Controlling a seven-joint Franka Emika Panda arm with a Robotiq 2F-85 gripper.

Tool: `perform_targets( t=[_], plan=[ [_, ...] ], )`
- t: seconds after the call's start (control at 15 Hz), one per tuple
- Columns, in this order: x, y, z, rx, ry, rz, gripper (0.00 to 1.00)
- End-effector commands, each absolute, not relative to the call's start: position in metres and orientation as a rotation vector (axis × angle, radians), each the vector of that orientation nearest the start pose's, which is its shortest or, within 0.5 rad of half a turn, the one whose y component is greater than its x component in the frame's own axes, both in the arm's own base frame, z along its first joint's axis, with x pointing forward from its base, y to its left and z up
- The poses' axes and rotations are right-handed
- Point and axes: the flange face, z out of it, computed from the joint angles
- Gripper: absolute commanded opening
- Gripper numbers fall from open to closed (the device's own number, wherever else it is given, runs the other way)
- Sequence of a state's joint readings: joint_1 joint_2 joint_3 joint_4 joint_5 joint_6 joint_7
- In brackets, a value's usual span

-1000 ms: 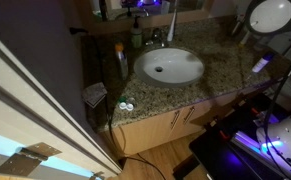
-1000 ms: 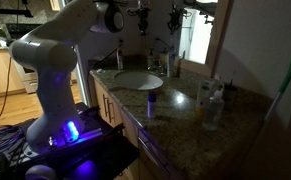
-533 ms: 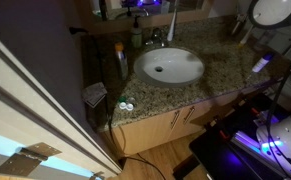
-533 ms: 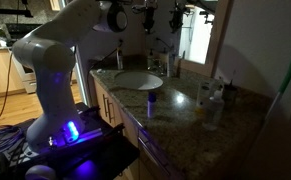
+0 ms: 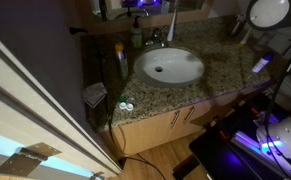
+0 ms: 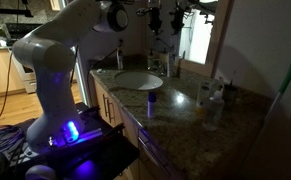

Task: Move the shaving sick to the right side of the sink counter

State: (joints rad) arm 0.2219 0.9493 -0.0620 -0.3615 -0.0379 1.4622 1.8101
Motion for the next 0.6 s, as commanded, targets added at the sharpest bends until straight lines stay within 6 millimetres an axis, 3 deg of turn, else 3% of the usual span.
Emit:
perform_targets(
  t=[0.0,0.33,0.53],
  plan=[
    [0.740,0.080,0.563,-1.900,2.433,-0.324,0.04],
    [0.737,-0.038,0.569,-1.548,2.652,-0.182,0.04],
    [0.735,-0.091,0.552,-1.625,2.534,0.043,0.04]
  ],
)
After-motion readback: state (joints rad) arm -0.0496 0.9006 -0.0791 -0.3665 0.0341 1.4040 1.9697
